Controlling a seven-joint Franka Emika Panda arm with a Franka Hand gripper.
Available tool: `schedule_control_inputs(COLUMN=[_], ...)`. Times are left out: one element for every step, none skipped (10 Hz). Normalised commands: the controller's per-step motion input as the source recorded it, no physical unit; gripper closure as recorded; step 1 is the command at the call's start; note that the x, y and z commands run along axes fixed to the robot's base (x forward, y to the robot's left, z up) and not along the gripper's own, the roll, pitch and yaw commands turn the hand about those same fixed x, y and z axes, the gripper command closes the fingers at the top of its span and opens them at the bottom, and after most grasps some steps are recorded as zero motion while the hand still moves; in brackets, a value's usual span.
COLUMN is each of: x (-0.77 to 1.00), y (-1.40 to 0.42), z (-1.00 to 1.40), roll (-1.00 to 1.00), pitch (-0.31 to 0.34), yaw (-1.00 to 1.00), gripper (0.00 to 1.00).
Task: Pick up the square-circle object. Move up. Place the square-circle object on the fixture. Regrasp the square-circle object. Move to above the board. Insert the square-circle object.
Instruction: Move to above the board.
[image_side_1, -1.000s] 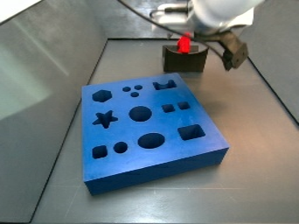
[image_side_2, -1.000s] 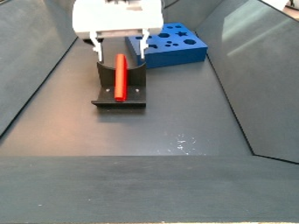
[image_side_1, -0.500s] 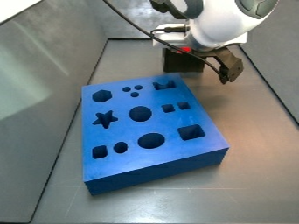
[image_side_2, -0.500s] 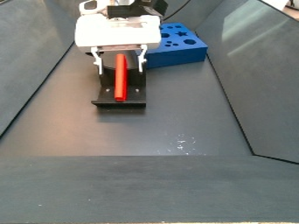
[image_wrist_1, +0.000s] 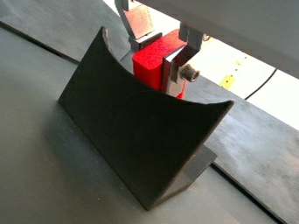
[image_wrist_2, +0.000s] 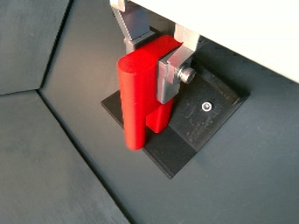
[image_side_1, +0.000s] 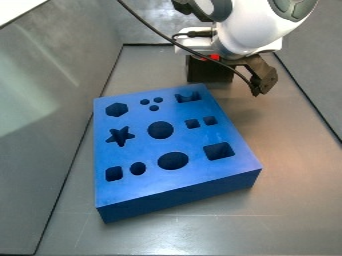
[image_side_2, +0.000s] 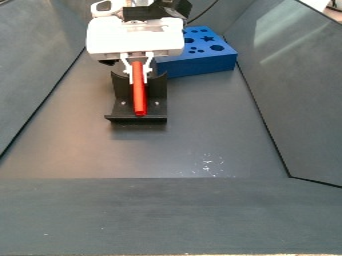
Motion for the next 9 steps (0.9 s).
schedule_control_inputs(x=[0.09,0.09,0.08,0.08,0.07,0.06,0.05,0.05,0.04], y=[-0.06,-0.06,-0.06,-0.05,-0.05,-0.05,-0.05,-0.04,-0.04], z=[1.00,1.00,1.00,1.00,1.00,1.00,1.00,1.00,1.00], roll=[-0.11,-0.11,-0.10,-0.08,-0.07,-0.05,-0.05,-0.05,-0.06], pitch=[-0.112,-0.109,-0.084,-0.076,-0.062,-0.033,-0.008,0.013,0.034], yaw=[0.13,0.12,0.06,0.01,-0.02,-0.04,-0.05,-0.05,-0.05], gripper=[1.00,1.00,1.00,1.00,1.00,1.00,1.00,1.00,1.00])
